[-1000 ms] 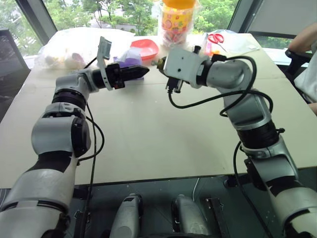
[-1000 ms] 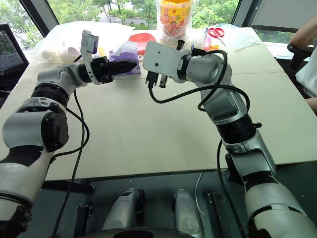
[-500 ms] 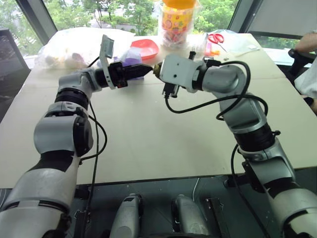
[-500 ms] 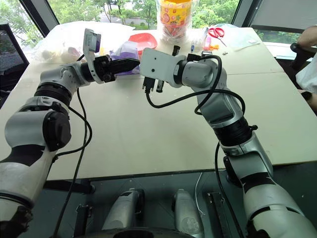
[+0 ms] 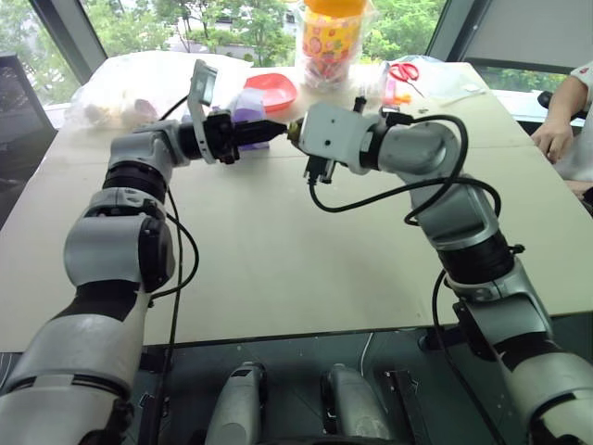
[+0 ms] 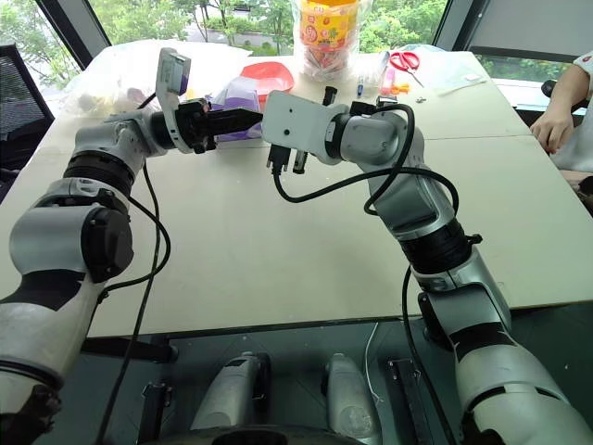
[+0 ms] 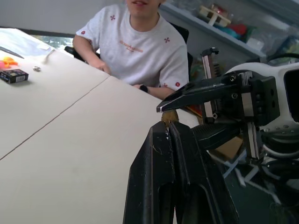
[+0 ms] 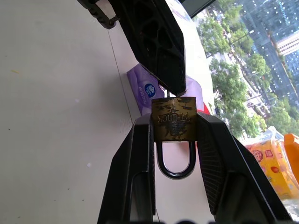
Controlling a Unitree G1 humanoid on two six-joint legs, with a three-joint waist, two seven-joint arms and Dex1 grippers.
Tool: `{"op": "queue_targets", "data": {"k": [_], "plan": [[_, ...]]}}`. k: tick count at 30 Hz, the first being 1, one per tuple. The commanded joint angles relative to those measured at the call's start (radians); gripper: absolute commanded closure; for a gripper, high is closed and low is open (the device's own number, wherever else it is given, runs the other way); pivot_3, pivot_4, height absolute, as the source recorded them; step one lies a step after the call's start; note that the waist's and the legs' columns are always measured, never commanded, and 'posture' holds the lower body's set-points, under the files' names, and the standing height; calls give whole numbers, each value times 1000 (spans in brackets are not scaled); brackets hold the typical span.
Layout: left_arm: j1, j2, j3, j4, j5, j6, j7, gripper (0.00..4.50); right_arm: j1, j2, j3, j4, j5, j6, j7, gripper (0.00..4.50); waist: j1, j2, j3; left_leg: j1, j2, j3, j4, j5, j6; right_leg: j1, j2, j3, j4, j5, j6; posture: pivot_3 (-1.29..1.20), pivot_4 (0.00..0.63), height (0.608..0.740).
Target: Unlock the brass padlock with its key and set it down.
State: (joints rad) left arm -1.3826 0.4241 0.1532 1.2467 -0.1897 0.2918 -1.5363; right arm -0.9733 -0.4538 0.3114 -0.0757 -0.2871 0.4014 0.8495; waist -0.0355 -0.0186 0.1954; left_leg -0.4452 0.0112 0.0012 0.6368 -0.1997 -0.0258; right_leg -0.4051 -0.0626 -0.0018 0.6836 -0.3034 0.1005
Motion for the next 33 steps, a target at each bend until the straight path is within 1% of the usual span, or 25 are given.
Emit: {"op": "queue_targets", "data": {"k": [1, 3, 7, 11, 16, 19, 20, 22, 24, 25, 26, 28, 30, 31, 32, 33], "plan": [[5, -14, -57, -31, 54, -83, -15, 4475, -22, -5, -20, -49, 18, -5, -2, 3797, 1, 0, 0, 0, 0, 0, 0, 0, 0, 0, 0, 0, 0, 0, 0, 0, 150, 740], [7, -21, -67, -47, 60, -142, -22, 4475, -20, -12, -25, -50, 26, 3, 12, 3797, 1, 0, 0, 0, 0, 0, 0, 0, 0, 0, 0, 0, 0, 0, 0, 0, 150, 740], [-11, -23, -56, -82, 13, -207, -76, 4475, -20, -7, -51, -71, 91, 75, 55, 3797, 1, 0, 0, 0, 0, 0, 0, 0, 0, 0, 0, 0, 0, 0, 0, 0, 150, 740], [-30, -14, -132, -139, 2, -289, -78, 4475, -28, -1, -92, -94, 172, 166, 83, 3797, 1, 0, 0, 0, 0, 0, 0, 0, 0, 0, 0, 0, 0, 0, 0, 0, 150, 740], [-1, 6, -236, -206, -22, -357, -78, 4475, -37, -26, -114, -104, 216, 207, 90, 3797, 2, 0, 0, 0, 1, 0, 0, 0, 0, 0, 0, 0, 0, 0, 0, 0, 150, 740], [20, 2, -240, -202, -7, -429, -78, 4475, -39, -36, -121, -109, 242, 226, 88, 3797, 3, 0, 0, 0, 0, 0, 0, 0, 0, 0, 0, 0, 0, 0, 0, 0, 150, 740], [22, -6, -223, -195, -2, -463, -76, 4475, -39, -40, -121, -112, 250, 231, 87, 3797, 5, 0, 0, 0, 1, 0, 0, 0, 0, 0, 0, 0, 0, 0, 0, 0, 150, 740], [20, -12, -224, -194, -8, -446, -77, 4475, -41, -48, -120, -112, 256, 231, 79, 3797, 7, 0, 0, 0, 1, 0, 1, 0, 0, 0, 0, 0, 0, 0, 0, 0, 150, 740], [-9, -15, -201, -157, -6, -361, -56, 4475, -43, -53, -115, -115, 258, 228, 71, 3797, 12, 0, 0, 0, 0, 0, 1, 0, 0, 0, 0, 0, 0, 0, 0, 0, 150, 740], [-31, -14, -182, -128, -10, -290, -28, 4475, -44, -58, -107, -117, 251, 218, 66, 3797, 16, 0, 0, 0, 0, 0, 1, 0, 0, 0, 0, 0, 0, 0, 0, 0, 150, 740], [-60, -8, -136, -79, -37, -185, 17, 4475, -46, -74, -84, -117, 218, 176, 57, 3797, 17, 0, 0, 0, 0, 0, 2, 0, 0, 0, 0, 0, 0, 0, 0, 0, 150, 740], [-93, 8, -76, -19, -71, -47, 60, 4475, -47, -94, -52, -122, 174, 118, 43, 3797, 18, 0, 0, -1, 0, 0, 3, 0, 1, 0, 1, 0, 1, 0, 0, 0, 150, 740], [-105, 30, -55, 6, -76, 45, 20, 4475, -47, -100, -35, -124, 155, 87, 32, 3797, 17, 0, 0, -2, 0, 0, 5, -1, 2, 0, 1, 0, 1, 0, 0, 0, 150, 740], [-108, 38, -53, 9, -73, 77, -5, 3939, -46, -100, -31, -125, 150, 79, 28, 3797, 16, 0, 0, -2, 0, 0, 5, -1, 2, 0, 1, 0, 1, 0, 0, 0, 150, 740], [-109, 41, -53, 8, -70, 93, -19, 3785, -46, -99, -27, -125, 145, 72, 26, 3797, 13, 0, 0, -2, 0, 0, 6, -1, 2, 0, 1, 0, 1, 0, 0, 0, 150, 740], [-109, 41, -51, 4, -68, 102, -23, 3398, -46, -97, -25, -124, 141, 68, 24, 3797, 13, 0, 0, -2, 0, 0, 6, -1, 2, 0, 1, 0, 1, 0, 0, 0, 150, 740]]}}
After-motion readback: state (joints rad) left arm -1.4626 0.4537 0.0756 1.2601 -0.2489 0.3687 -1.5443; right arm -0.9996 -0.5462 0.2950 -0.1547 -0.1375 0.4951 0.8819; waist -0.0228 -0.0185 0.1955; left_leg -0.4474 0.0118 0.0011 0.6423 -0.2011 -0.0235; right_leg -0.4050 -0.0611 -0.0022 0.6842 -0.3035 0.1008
